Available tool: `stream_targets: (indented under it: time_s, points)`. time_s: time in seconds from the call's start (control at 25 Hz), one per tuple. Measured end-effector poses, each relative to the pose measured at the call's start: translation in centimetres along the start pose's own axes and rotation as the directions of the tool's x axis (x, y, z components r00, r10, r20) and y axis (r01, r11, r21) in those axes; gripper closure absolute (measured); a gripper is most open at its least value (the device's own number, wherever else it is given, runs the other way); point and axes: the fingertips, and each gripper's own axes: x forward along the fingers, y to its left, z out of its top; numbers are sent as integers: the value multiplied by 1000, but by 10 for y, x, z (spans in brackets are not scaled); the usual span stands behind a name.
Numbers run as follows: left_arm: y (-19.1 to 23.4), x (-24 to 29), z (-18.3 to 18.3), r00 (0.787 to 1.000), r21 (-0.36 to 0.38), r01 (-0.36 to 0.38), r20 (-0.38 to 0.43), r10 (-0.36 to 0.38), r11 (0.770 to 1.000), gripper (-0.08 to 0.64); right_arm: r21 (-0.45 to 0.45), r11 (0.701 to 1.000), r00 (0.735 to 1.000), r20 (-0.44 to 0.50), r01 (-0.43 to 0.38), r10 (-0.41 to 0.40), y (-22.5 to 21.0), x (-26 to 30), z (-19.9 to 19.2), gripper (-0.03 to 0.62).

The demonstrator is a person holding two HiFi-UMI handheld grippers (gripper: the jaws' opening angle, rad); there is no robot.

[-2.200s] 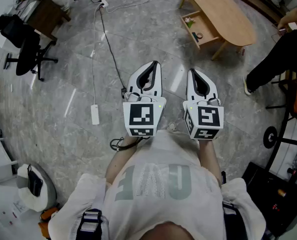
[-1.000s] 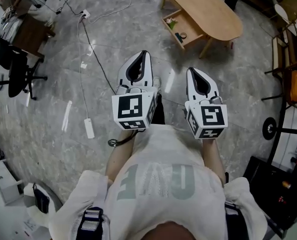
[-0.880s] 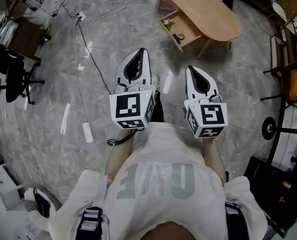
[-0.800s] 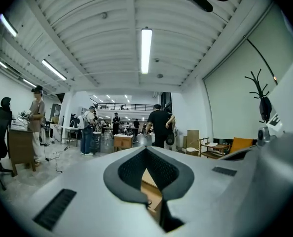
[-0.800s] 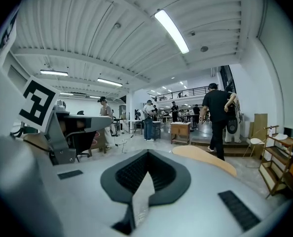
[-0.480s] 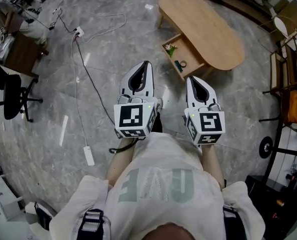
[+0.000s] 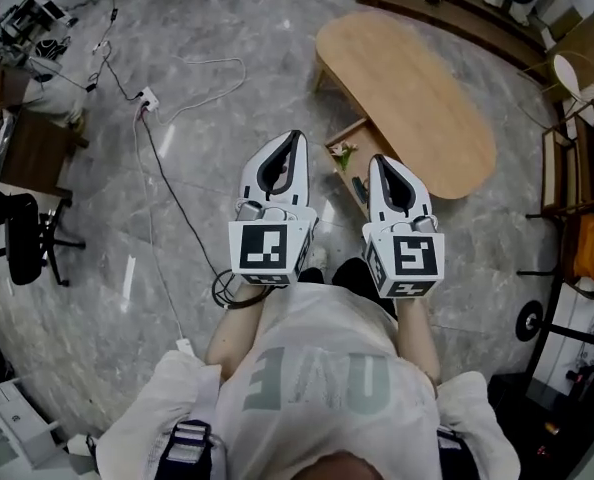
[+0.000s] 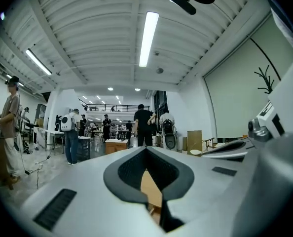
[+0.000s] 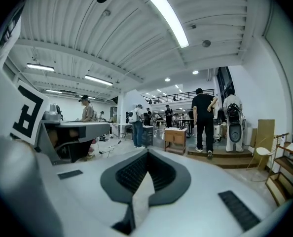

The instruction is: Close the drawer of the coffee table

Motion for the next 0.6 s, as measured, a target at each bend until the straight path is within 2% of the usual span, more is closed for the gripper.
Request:
stream_targets:
  time_s: [0.12,0.28,0.6]
  points:
    - [6,29,-2,1000,-12,6,-19,-6,1000,552,-8,1000,1000,-7,3,-3,-10,24,4,586]
    - [-5,52,-1,1000,-29,0,-29,-1,1000,552,2,999,999,-28,-44,44,-26,42,2,586]
    - [-36,68,-1,998,-44,-53,-29,52,998,552,2,994,994,8,-106,106,-53,49,14,586]
